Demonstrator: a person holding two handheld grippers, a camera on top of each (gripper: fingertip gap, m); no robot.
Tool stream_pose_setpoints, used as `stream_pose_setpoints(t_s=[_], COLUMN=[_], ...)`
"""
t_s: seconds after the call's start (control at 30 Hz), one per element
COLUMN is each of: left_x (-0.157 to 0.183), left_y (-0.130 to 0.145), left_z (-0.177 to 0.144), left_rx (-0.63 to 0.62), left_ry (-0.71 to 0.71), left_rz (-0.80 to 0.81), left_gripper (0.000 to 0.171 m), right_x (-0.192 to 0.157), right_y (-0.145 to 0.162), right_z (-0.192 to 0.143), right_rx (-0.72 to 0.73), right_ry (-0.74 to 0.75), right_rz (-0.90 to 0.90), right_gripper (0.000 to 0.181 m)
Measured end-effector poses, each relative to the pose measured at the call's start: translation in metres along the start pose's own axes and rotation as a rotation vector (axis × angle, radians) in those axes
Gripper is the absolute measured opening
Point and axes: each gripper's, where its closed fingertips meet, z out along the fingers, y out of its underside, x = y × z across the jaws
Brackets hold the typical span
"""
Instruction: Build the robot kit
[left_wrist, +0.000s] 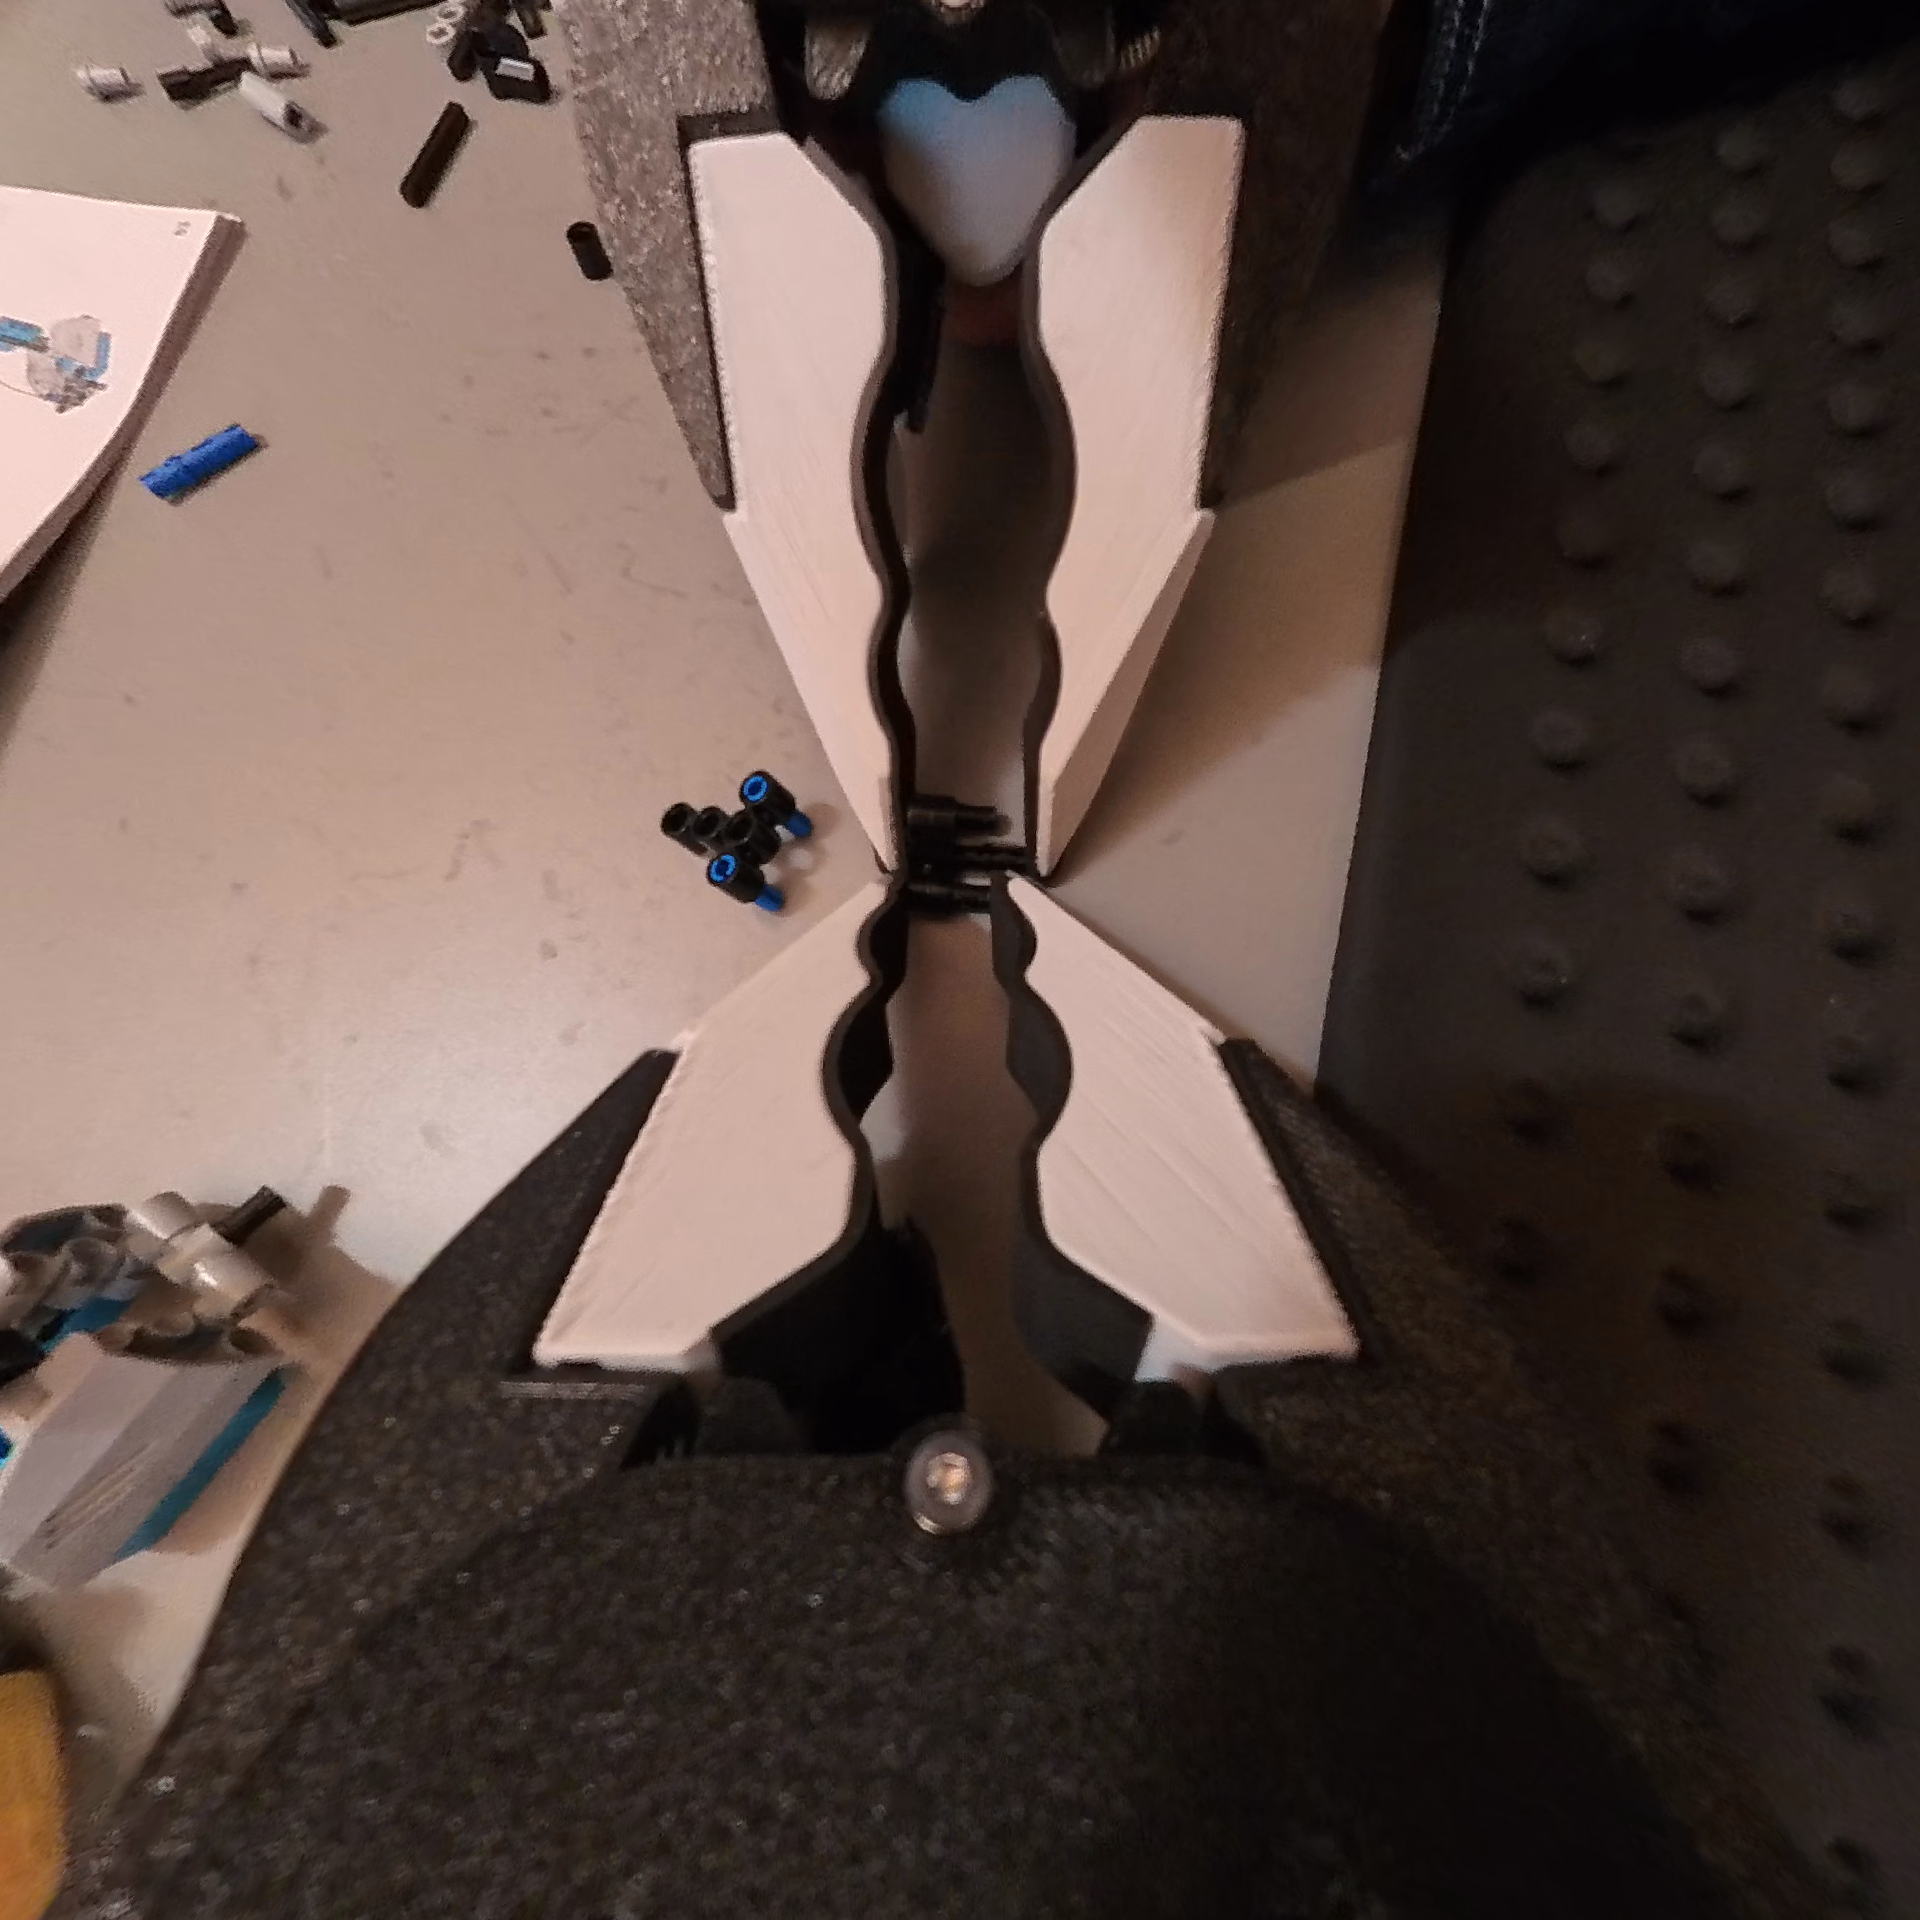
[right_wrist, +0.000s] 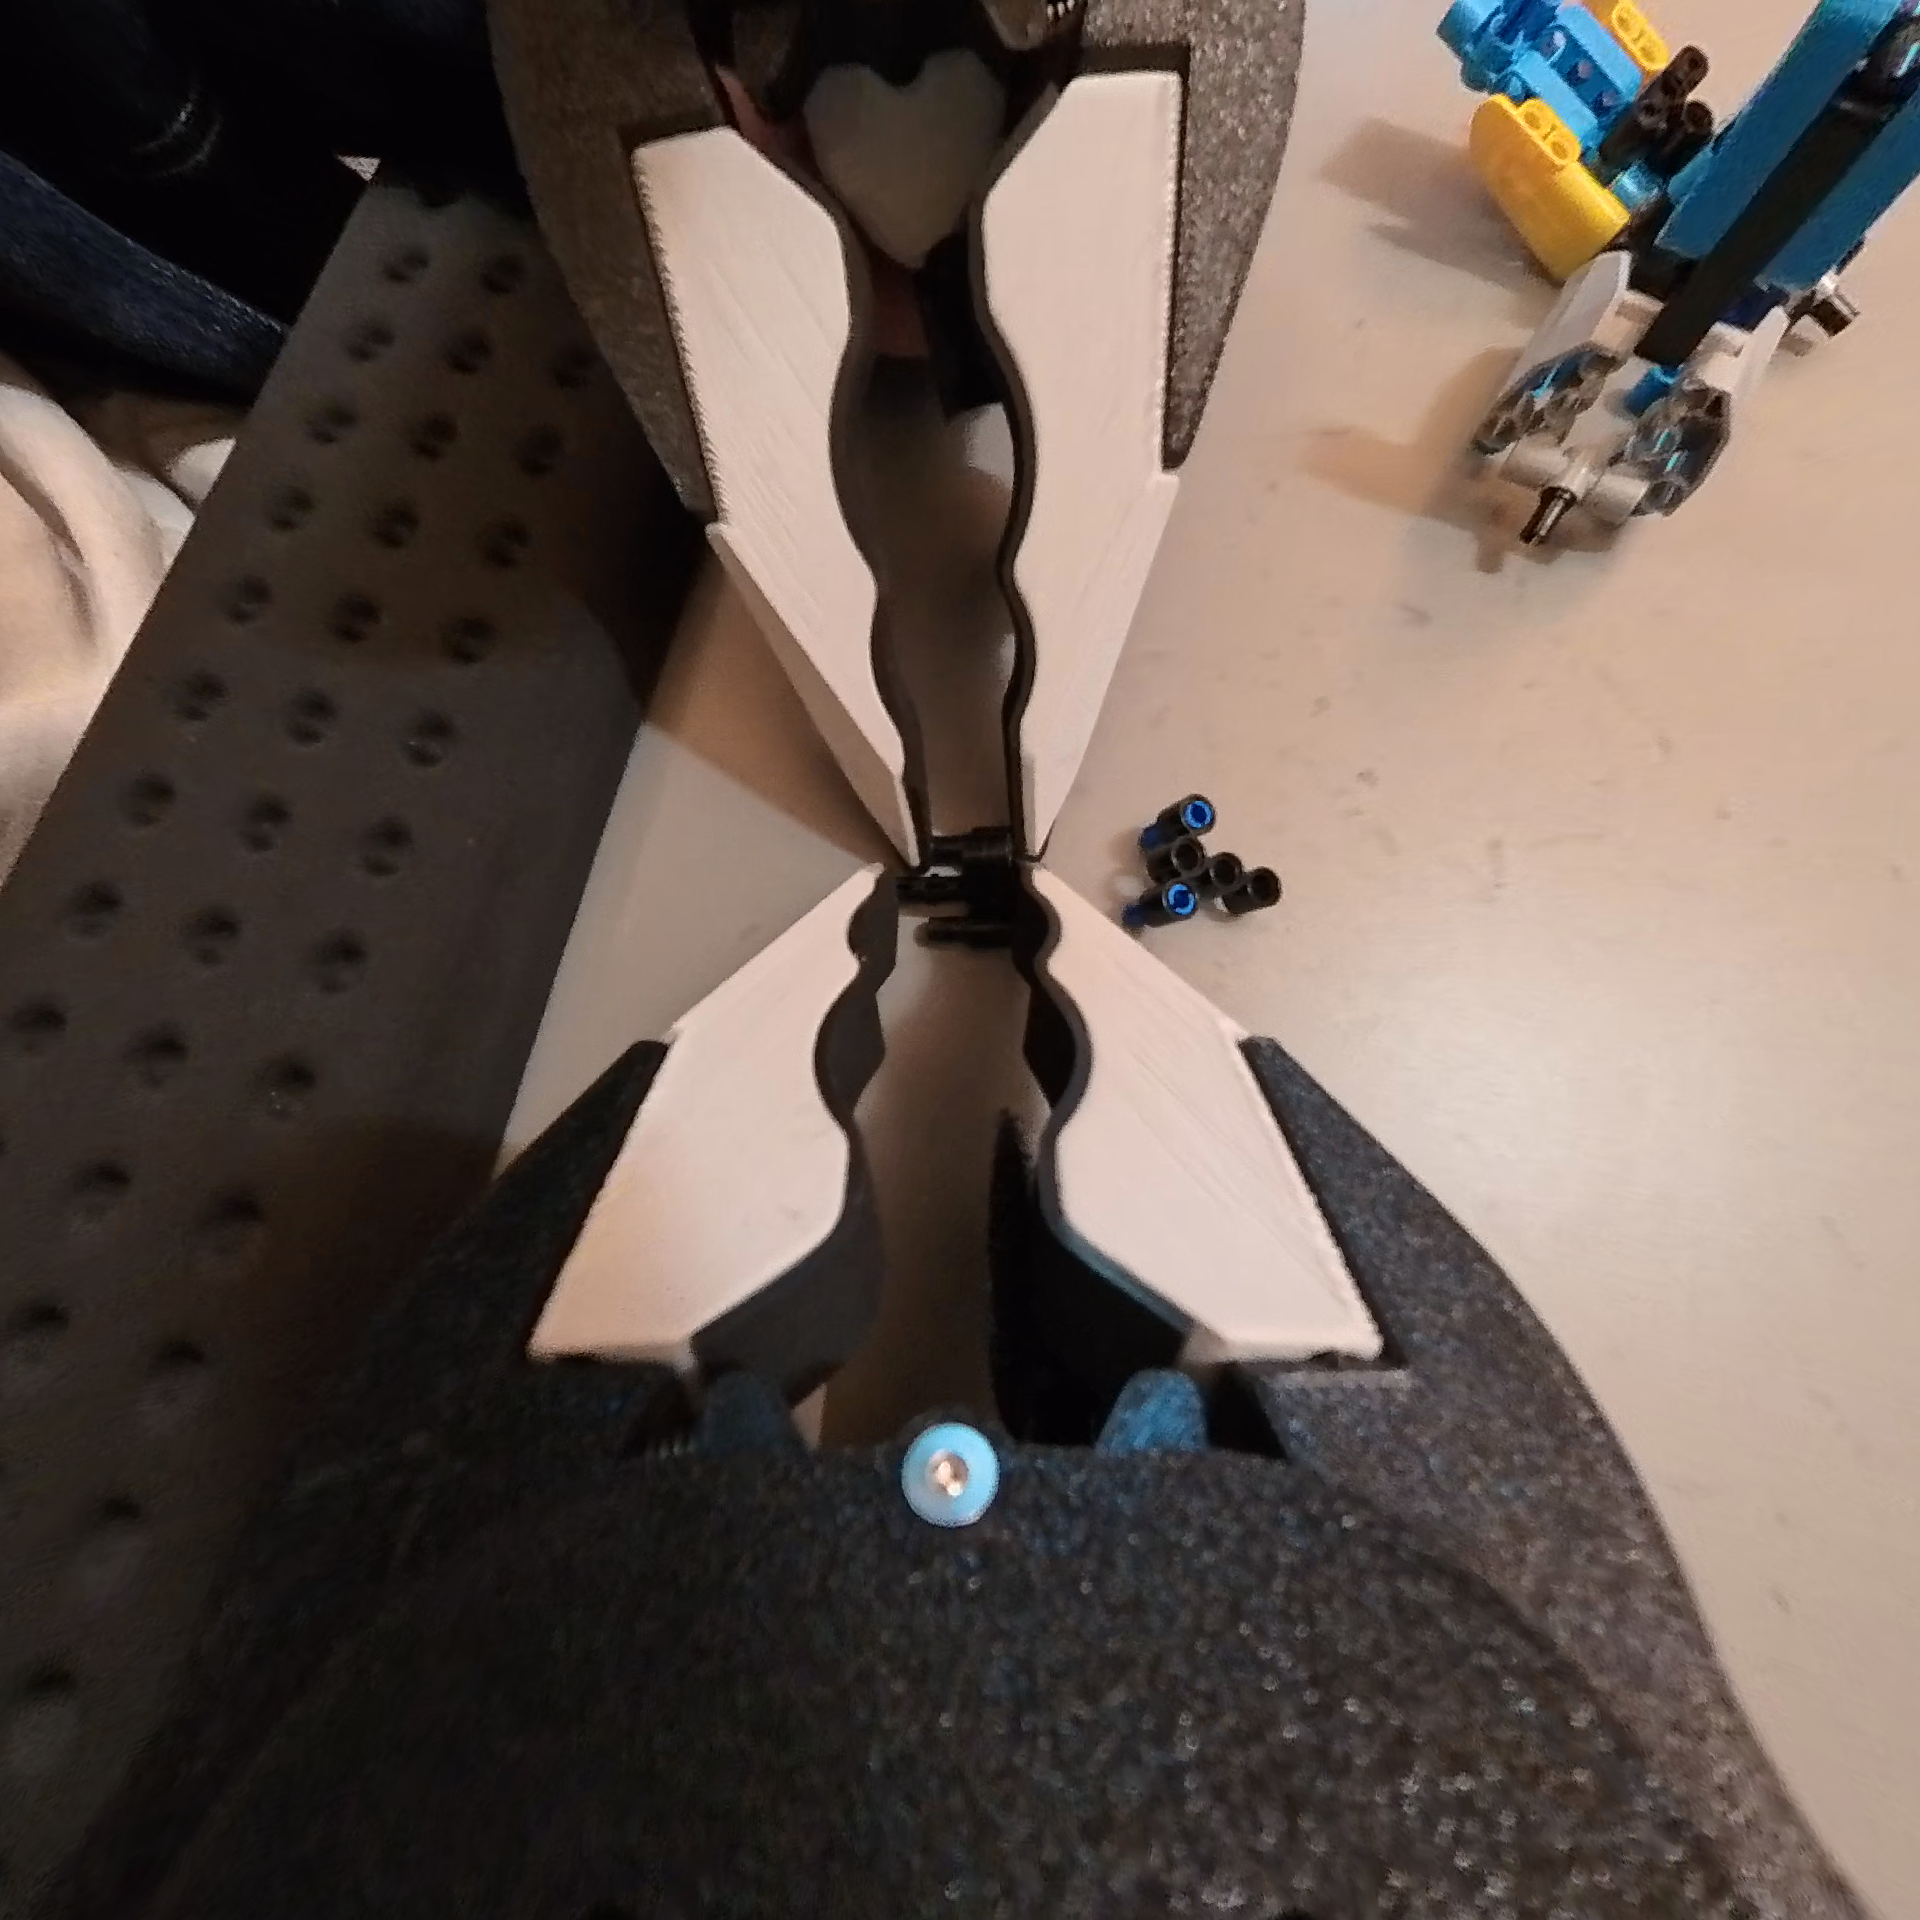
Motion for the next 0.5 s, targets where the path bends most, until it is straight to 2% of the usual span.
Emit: stream_pose_setpoints(t_s=[0.1,0.23,0.5], left_x=[0.0,0.0003,-0.0003], left_y=[-0.0002,-0.0006,-0.0005], left_z=[-0.0004,-0.0002,-0.0001], left_rx=[0.003,0.005,0.006], left_ry=[0.036,0.045,0.04], left_rz=[-0.074,-0.092,-0.091], left_gripper=[0.015,0.015,0.015], right_x=[0.0002,-0.0001,0.0015], right_y=[-0.0003,-0.0004,-0.0002], right_z=[0.0007,0.0007,0.0001], right_rx=[-0.014,0.005,0.004], right_ry=[0.026,0.027,0.032], right_rz=[-0.064,-0.114,-0.06], right_gripper=[0.021,0.022,0.023])
